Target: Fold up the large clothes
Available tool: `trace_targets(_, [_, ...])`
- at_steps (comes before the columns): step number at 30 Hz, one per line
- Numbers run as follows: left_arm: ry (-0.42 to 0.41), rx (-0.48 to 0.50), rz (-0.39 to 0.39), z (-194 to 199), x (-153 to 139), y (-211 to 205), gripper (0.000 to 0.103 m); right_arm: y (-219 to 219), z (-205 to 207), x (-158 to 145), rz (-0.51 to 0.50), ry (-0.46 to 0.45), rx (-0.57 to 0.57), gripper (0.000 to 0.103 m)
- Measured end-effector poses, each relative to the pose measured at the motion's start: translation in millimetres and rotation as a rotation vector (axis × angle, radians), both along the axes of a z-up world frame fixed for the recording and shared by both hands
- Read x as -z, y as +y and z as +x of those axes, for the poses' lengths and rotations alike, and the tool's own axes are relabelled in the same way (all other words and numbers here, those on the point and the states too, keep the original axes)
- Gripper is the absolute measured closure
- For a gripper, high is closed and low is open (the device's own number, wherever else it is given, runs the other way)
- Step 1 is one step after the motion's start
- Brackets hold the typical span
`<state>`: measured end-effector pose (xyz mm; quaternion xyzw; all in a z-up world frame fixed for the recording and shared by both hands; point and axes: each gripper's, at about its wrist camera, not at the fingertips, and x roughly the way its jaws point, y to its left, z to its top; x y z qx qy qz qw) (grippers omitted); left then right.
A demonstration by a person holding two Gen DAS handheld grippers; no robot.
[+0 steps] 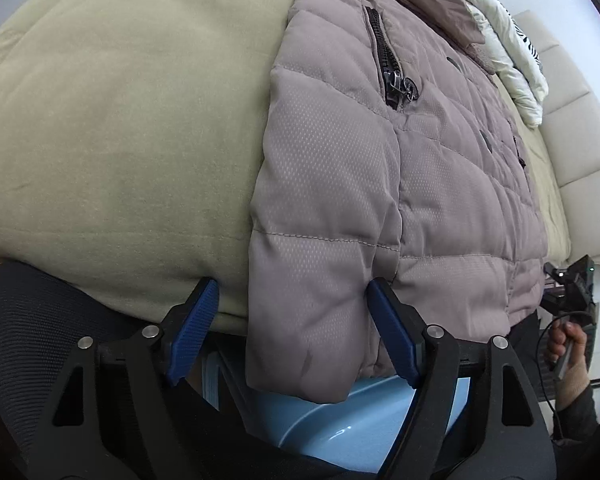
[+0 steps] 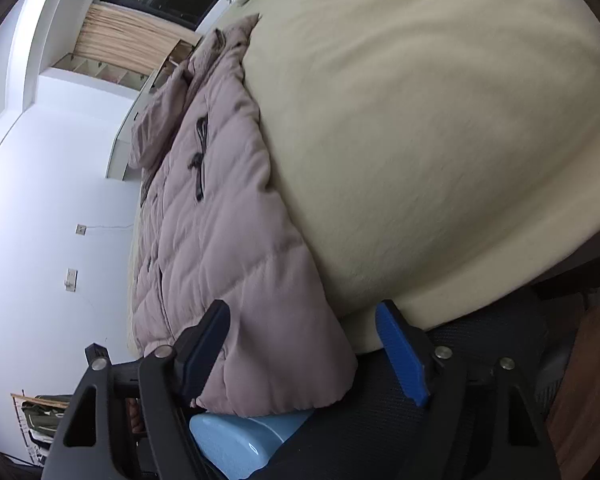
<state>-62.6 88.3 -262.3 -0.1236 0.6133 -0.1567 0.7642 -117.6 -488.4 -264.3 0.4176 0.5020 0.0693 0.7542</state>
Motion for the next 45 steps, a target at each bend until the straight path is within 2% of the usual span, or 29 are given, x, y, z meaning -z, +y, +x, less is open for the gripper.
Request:
trace_targets(3, [0.019,0.007,-0.014,2.3,2.9,0.2,0.03,8.3,3.0,1.5,-0.004,-0.014,-0.024,0.029])
trace_targets(4, [0.024,0.009,-0.019,3.1,3.4,0.6,0.035,8.9,3.9,0.6,0.005,-0.02,-0.028,0.034])
trace_targets(5, [0.028,0.01,-0.027,3.4,3.7,0.9,0.039,10.4,5.5,0.8,0.017,-0.026,-0.035,0.05])
trace_targets(6, [0.033,0.012,-0.034,3.1,3.8,0.8,0.048,13.4,7.4,0.8,0.042,-0.027,-0.053,0.059])
trace_targets(7, [0.043,0.017,-0.057,2.8,4.2,0.3,0.063,16.7,8.3,-1.2,0.035,-0.031,-0.066,0.062])
trace_targets(9, [0.054,0.013,-0.086,1.0,4.8,-1.2,0.073,23.4,10.5,-5.8,0.016,-0.041,-0.094,0.073])
trace_targets(12, [0.046,0.001,-0.103,-1.4,1.1,-3.0,0.088,26.9,8.9,-12.3,0.005,-0.053,-0.102,0.083])
trace_targets(15, [0.017,-0.022,-0.119,-5.4,-13.0,-1.0,0.095,34.9,8.7,-29.3,-0.022,-0.087,-0.104,0.089])
trace_targets(19, [-0.029,-0.06,-0.173,-7.2,-39.8,5.5,0.097,41.9,10.1,-52.4,-0.043,-0.143,-0.097,0.092])
trace_targets(24, [-0.117,-0.088,-0.241,5.7,-85.9,7.7,0.099,44.5,24.8,-95.2,-0.002,-0.269,-0.057,0.094])
trace_targets(30, [-0.242,-0.103,-0.309,49.1,-145.6,6.9,0.099,52.7,69.1,-150.9,-0.027,-0.394,-0.06,0.094])
trace_targets(34, [-0.32,-0.113,-0.336,96.4,-181.8,9.2,0.099,47.0,112.8,-180.7,-0.037,-0.454,-0.034,0.094])
trace_targets(38, [-0.401,-0.126,-0.33,155.5,-217.8,4.5,0.099,38.6,165.8,-213.0,-0.067,-0.51,-0.013,0.094])
trace_targets(41, [-0.455,-0.138,-0.319,211.0,-239.6,-5.3,0.099,32.8,210.3,-233.9,-0.094,-0.539,0.008,0.094])
trace_targets(45, [-0.476,-0.153,-0.302,294.6,-253.9,-19.8,0.099,26.0,289.4,-248.8,-0.151,-0.54,0.035,0.094])
